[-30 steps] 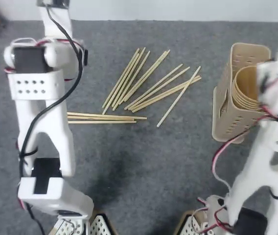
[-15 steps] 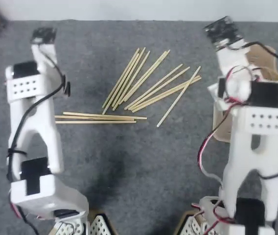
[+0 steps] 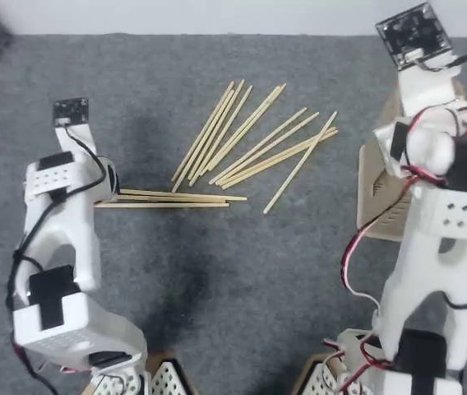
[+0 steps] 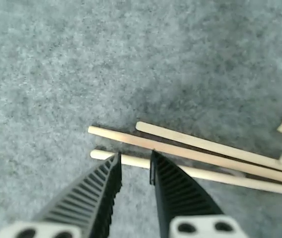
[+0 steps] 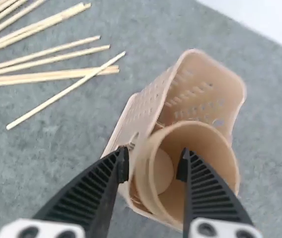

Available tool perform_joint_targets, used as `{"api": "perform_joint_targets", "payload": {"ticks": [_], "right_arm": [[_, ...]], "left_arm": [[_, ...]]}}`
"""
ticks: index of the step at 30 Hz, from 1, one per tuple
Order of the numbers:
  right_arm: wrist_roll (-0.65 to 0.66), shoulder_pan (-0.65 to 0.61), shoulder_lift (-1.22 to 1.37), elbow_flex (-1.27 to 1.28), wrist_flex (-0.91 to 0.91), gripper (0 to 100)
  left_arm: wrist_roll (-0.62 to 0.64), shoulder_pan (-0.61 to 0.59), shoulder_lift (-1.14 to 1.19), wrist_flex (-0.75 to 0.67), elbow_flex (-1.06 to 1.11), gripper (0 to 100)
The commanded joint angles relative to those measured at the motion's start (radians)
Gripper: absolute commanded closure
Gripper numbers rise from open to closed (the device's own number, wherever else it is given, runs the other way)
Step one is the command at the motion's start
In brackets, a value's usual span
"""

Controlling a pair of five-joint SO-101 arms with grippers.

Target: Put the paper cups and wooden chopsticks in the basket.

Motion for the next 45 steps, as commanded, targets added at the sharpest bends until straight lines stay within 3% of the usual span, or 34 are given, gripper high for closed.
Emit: {"api": "perform_joint_targets", "payload": {"ticks": [1,8,19,27,29,31,32,39,45], "right_arm": [[0.000,-0.001,0.039,-0.034,0.015,82.1],[-0.037,0.076,0.147,-0.031,0.021,82.1],[-0.037,-0.002,0.243,-0.031,0.065,82.2],[-0.025,0.105,0.495,-0.037,0.053,82.3],[0.025,0.134,0.529,-0.037,0.047,85.0],[0.107,0.150,0.535,-0.038,0.036,98.7],[0.143,0.154,0.530,-0.046,0.033,99.7],[0.393,0.151,0.424,-0.157,0.019,99.1],[0.806,0.183,0.374,-0.169,0.039,99.0]], "left_arm": [[0.011,-0.005,-0.046,-0.091,0.038,90],[0.011,-0.006,-0.040,-0.117,0.065,90],[0.009,-0.006,-0.035,-0.123,0.067,90],[0.009,-0.006,-0.035,-0.121,0.067,90],[0.009,-0.006,-0.035,-0.123,0.067,90],[0.009,-0.005,-0.034,-0.123,0.067,90],[0.009,-0.003,-0.034,-0.124,0.067,90],[0.009,-0.002,-0.037,-0.155,0.085,90],[0.009,-0.002,-0.037,-0.157,0.087,90]]}}
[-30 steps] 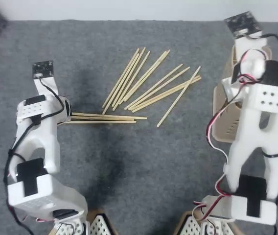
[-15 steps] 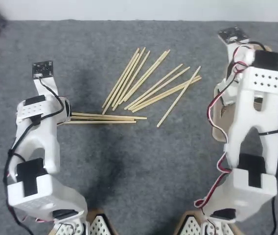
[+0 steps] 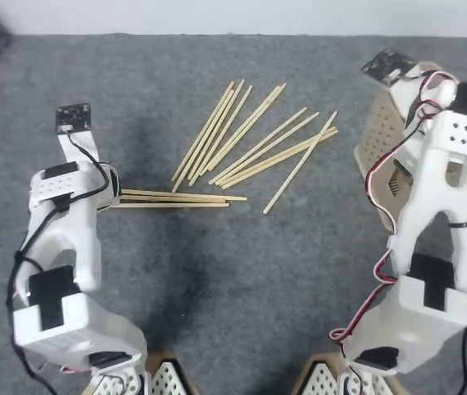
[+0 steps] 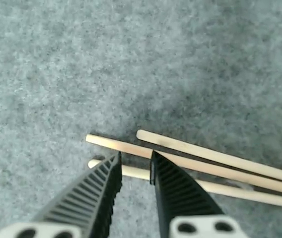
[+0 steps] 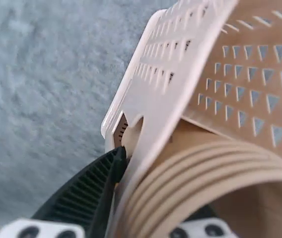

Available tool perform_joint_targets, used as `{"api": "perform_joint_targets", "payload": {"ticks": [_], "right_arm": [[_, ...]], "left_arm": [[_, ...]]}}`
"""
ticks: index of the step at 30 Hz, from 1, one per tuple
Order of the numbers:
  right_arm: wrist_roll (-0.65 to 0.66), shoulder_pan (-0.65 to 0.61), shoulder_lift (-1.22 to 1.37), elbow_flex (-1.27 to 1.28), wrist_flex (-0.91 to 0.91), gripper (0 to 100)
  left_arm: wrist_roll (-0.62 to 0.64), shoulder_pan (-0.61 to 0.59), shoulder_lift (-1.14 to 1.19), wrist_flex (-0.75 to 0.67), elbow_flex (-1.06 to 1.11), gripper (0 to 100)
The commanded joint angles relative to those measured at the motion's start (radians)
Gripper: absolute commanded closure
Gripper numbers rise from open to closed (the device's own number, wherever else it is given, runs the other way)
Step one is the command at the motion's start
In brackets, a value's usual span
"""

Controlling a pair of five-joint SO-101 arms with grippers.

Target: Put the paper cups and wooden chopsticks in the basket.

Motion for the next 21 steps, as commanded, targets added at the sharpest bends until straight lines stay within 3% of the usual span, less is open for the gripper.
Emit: {"api": "perform_joint_targets", "payload": {"ticks": [1,7,10,16,21], "right_arm": [[0.265,0.039,-0.087,-0.061,0.001,99.0],[0.526,0.087,-0.085,-0.061,-0.008,99.0],[0.595,0.117,-0.085,-0.063,-0.059,99.0],[0.595,0.174,-0.074,-0.038,-0.154,99.0],[0.473,0.185,-0.031,-0.028,-0.182,98.7]], "left_arm": [[0.009,-0.002,-0.035,-0.017,-0.002,90],[0.009,-0.002,-0.035,-0.017,-0.002,90],[0.009,-0.002,-0.035,-0.017,-0.002,90],[0.009,-0.002,-0.035,-0.017,-0.002,90],[0.009,0.000,-0.035,-0.017,-0.002,90]]}}
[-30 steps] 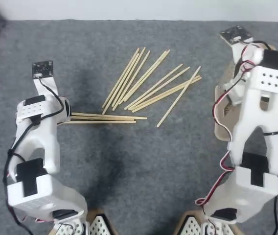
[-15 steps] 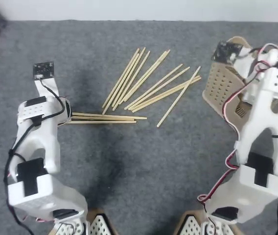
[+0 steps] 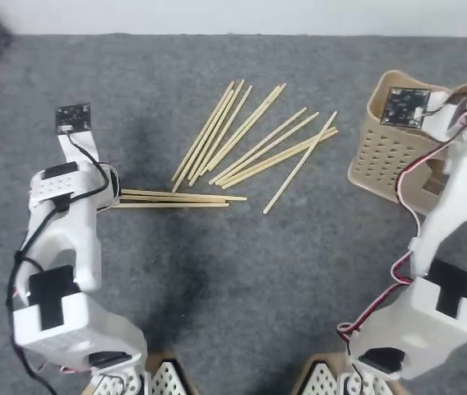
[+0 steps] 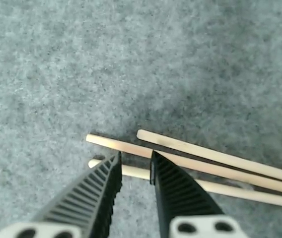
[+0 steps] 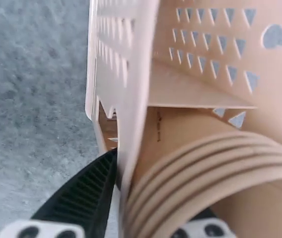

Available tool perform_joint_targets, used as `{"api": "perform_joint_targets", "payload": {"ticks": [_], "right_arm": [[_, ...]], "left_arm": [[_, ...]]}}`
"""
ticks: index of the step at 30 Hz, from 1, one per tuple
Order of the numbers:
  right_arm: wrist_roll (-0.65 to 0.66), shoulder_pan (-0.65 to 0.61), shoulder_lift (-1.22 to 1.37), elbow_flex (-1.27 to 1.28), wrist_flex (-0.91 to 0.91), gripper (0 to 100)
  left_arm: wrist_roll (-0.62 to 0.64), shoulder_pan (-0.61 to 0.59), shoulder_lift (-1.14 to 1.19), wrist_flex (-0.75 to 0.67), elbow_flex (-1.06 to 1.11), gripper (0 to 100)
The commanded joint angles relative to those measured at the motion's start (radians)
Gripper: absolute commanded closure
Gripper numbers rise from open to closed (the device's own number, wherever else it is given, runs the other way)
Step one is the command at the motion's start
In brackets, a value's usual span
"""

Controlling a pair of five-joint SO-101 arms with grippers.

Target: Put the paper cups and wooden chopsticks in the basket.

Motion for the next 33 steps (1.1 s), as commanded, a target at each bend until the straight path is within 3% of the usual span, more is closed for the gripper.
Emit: {"api": "perform_joint_targets", "payload": {"ticks": [1,5,11,22,33], "right_arm": [[-0.098,0.012,-0.022,-0.029,-0.048,98.6],[-0.184,0.012,-0.027,-0.041,-0.071,95.5],[-0.279,-0.010,-0.108,-0.060,-0.008,73.9],[-0.282,-0.151,-0.312,-0.094,-0.019,80.8],[-0.284,-0.077,-0.137,0.049,0.058,80.8]], "left_arm": [[0.009,0.000,-0.035,-0.017,-0.002,90],[0.009,0.000,-0.035,-0.017,-0.002,90],[0.009,0.000,-0.035,-0.017,-0.004,90],[0.009,0.000,-0.035,-0.017,-0.002,90],[0.009,0.000,-0.035,-0.017,-0.002,90]]}}
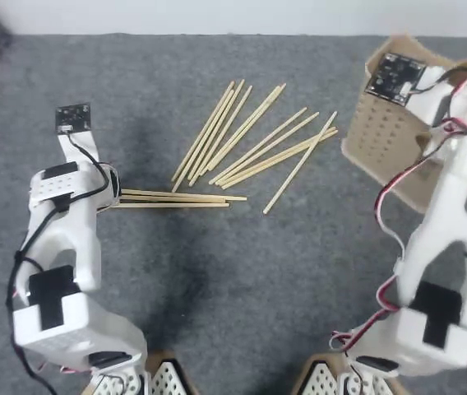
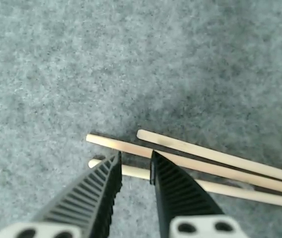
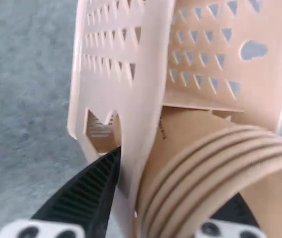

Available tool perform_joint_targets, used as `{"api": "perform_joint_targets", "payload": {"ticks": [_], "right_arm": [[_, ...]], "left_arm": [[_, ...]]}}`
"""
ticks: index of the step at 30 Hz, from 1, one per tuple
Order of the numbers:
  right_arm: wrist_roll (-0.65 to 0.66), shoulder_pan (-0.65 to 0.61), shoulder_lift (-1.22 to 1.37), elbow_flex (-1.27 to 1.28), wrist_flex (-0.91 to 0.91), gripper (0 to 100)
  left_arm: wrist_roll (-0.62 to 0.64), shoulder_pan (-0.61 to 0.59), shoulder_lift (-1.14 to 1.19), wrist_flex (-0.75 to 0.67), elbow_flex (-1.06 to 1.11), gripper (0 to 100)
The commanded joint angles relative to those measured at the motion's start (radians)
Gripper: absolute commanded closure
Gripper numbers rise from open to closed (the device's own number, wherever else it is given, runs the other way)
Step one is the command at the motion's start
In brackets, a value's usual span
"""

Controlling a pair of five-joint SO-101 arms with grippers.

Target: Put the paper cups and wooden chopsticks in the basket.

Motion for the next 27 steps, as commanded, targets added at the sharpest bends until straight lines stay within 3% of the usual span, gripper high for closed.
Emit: {"api": "perform_joint_targets", "payload": {"ticks": [1,8,13,27], "right_arm": [[-0.014,0.019,0.022,0.015,0.002,80.8],[-0.035,0.013,0.061,0.012,-0.013,79.9],[-0.167,0.015,0.031,0.000,0.019,65.3],[-0.097,-0.038,-0.297,0.048,0.015,65.2]], "left_arm": [[0.009,0.000,-0.035,-0.017,-0.002,90],[0.009,0.000,-0.035,-0.017,-0.002,90],[0.009,0.000,-0.035,-0.017,-0.002,90],[0.009,0.000,-0.035,-0.017,-0.004,90]]}}
